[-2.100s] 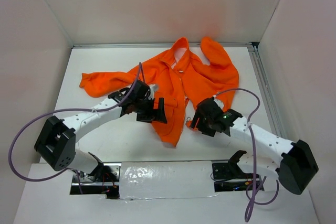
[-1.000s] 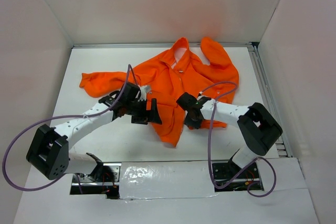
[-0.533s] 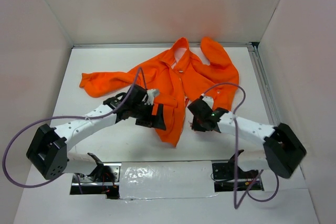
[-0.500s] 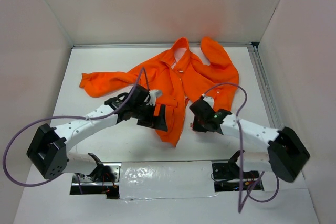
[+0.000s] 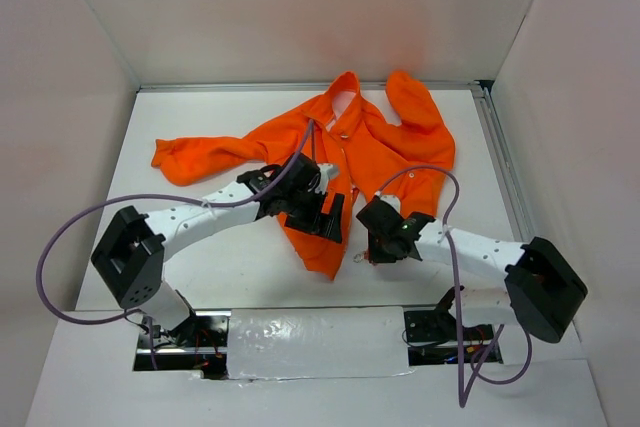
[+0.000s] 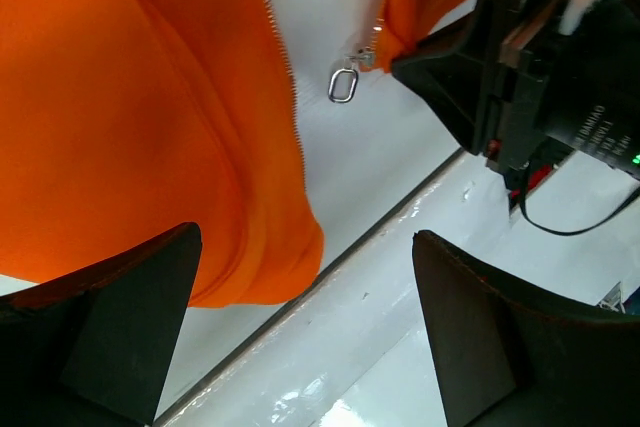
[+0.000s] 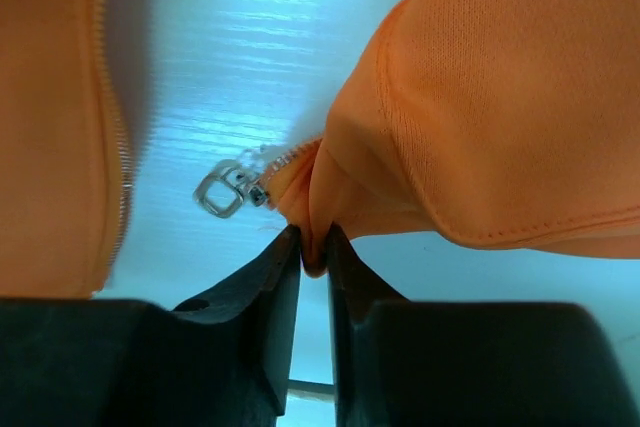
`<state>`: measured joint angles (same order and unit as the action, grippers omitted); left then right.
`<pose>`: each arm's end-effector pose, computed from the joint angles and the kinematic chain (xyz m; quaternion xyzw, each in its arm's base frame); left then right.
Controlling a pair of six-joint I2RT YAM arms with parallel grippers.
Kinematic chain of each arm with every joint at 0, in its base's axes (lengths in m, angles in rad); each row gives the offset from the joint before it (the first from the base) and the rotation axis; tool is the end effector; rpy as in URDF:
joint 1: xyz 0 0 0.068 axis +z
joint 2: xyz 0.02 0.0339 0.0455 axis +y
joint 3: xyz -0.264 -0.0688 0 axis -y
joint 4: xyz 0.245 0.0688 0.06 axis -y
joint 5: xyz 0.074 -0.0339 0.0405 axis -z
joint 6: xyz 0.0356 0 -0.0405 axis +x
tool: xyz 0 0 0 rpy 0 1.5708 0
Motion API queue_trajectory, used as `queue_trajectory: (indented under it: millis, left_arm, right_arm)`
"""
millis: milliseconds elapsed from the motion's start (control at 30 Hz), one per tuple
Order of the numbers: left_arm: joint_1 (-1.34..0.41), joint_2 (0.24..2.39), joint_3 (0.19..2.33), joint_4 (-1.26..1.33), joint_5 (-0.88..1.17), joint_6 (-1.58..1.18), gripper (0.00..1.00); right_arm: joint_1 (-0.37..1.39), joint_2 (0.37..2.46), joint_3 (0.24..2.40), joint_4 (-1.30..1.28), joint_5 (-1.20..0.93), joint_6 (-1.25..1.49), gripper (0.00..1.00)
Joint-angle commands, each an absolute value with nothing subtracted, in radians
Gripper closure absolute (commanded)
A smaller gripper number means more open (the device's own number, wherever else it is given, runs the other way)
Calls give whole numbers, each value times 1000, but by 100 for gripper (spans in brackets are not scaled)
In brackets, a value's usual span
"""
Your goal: Zip up the jacket
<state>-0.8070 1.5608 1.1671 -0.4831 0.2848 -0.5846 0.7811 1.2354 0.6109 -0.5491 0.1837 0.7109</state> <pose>0.2251 -0.2495 0.2558 0.1513 0.9198 -0.3182 0.1728 0.1531 0.1426 0.1677 -0.0162 0.9762 0.0673 0.2053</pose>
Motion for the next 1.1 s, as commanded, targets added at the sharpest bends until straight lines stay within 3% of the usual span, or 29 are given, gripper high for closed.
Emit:
queue_trajectory:
  millis: [0, 200, 667, 1067]
  left_arm:
    - [-795, 1565, 1178, -499, 268, -604, 1]
    - [-776, 1508, 1112, -477, 299, -604, 1]
    - [-669, 1399, 1014, -420, 376, -580, 1]
    - [-621, 1365, 976, -408, 411, -568, 1]
  right_arm:
    - [804, 1256, 660, -630, 236, 776, 76]
    - [850, 1224, 699, -658, 268, 900, 46]
    - [954, 1295, 824, -751, 495, 1274, 45]
    - [896, 1417, 818, -723, 477, 1315, 46]
